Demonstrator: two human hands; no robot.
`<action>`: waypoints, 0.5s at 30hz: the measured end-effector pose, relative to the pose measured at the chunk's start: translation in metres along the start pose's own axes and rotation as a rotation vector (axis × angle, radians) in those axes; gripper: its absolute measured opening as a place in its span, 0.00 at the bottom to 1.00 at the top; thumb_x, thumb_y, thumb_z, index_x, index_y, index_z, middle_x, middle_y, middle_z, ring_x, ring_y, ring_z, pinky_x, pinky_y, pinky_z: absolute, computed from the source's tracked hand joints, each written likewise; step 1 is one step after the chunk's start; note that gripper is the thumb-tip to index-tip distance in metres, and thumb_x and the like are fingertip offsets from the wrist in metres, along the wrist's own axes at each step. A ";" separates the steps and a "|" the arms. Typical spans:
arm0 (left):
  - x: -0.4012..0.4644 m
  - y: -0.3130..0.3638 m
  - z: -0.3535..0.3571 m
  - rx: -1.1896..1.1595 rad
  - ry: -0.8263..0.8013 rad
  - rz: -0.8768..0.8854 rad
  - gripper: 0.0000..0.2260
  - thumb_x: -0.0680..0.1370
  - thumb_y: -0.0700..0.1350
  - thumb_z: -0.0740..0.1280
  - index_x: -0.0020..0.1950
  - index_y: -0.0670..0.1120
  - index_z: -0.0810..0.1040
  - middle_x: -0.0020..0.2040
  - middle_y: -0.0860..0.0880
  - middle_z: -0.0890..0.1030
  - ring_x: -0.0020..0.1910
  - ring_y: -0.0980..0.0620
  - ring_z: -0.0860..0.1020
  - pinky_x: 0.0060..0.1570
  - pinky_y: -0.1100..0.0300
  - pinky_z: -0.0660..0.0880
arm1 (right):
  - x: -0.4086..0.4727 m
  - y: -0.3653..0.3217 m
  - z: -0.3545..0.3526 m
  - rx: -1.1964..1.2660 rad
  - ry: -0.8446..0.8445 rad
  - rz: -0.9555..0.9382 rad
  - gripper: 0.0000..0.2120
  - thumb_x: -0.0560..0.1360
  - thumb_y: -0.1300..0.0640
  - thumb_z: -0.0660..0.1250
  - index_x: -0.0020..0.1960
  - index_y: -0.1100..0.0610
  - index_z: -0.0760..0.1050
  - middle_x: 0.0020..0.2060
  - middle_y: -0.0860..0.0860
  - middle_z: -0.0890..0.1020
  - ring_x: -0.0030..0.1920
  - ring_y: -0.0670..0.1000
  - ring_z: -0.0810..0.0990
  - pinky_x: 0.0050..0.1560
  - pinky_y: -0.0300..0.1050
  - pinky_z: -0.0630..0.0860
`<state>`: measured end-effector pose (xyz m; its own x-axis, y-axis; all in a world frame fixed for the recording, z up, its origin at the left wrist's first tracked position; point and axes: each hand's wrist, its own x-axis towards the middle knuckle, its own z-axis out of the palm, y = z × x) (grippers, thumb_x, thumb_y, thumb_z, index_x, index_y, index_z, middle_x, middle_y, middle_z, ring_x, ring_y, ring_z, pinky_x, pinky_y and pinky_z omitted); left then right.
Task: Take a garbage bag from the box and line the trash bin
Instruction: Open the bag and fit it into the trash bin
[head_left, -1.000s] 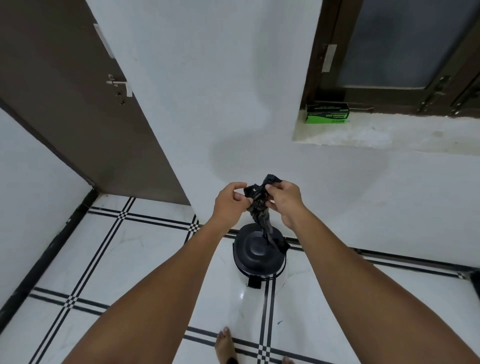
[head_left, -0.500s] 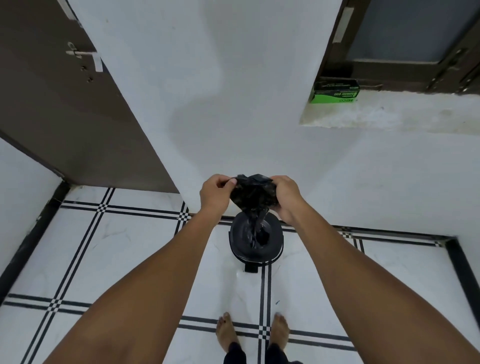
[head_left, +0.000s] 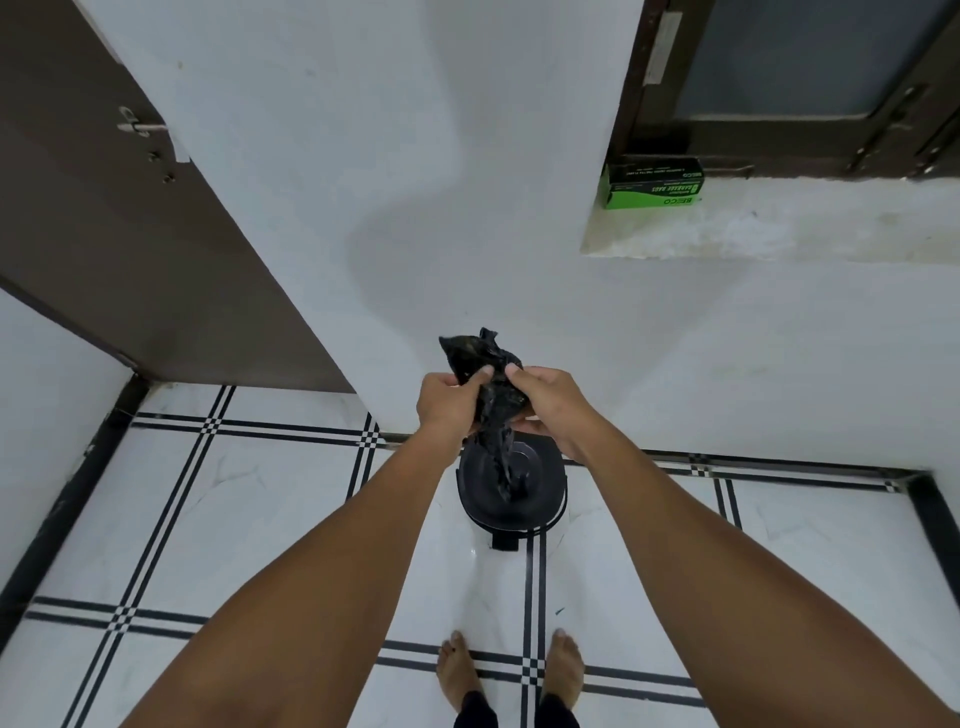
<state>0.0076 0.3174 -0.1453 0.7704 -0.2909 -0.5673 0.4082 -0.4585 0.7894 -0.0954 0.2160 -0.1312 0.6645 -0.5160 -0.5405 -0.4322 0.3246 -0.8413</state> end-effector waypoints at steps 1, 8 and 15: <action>0.000 0.000 0.000 -0.019 -0.045 -0.003 0.13 0.74 0.52 0.74 0.50 0.45 0.77 0.47 0.45 0.83 0.39 0.49 0.81 0.39 0.55 0.81 | 0.000 0.000 -0.002 0.009 -0.005 0.016 0.15 0.83 0.47 0.65 0.55 0.58 0.83 0.46 0.55 0.88 0.43 0.52 0.87 0.46 0.46 0.84; 0.006 0.005 -0.009 -0.264 0.042 -0.060 0.05 0.77 0.40 0.66 0.47 0.39 0.79 0.44 0.42 0.84 0.37 0.47 0.81 0.47 0.54 0.84 | 0.006 0.005 -0.022 0.118 0.317 0.024 0.20 0.82 0.52 0.65 0.53 0.73 0.76 0.48 0.67 0.83 0.43 0.54 0.77 0.62 0.63 0.79; -0.005 0.013 -0.003 -0.799 -0.184 -0.164 0.13 0.81 0.34 0.55 0.60 0.34 0.75 0.54 0.36 0.83 0.50 0.41 0.83 0.41 0.47 0.84 | 0.005 0.002 -0.025 0.654 0.329 0.142 0.15 0.81 0.71 0.56 0.62 0.67 0.77 0.55 0.65 0.84 0.52 0.62 0.85 0.45 0.57 0.85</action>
<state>0.0110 0.3156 -0.1318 0.6071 -0.4367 -0.6638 0.7858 0.2061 0.5831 -0.1087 0.1940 -0.1353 0.3678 -0.6115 -0.7006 0.0187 0.7581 -0.6519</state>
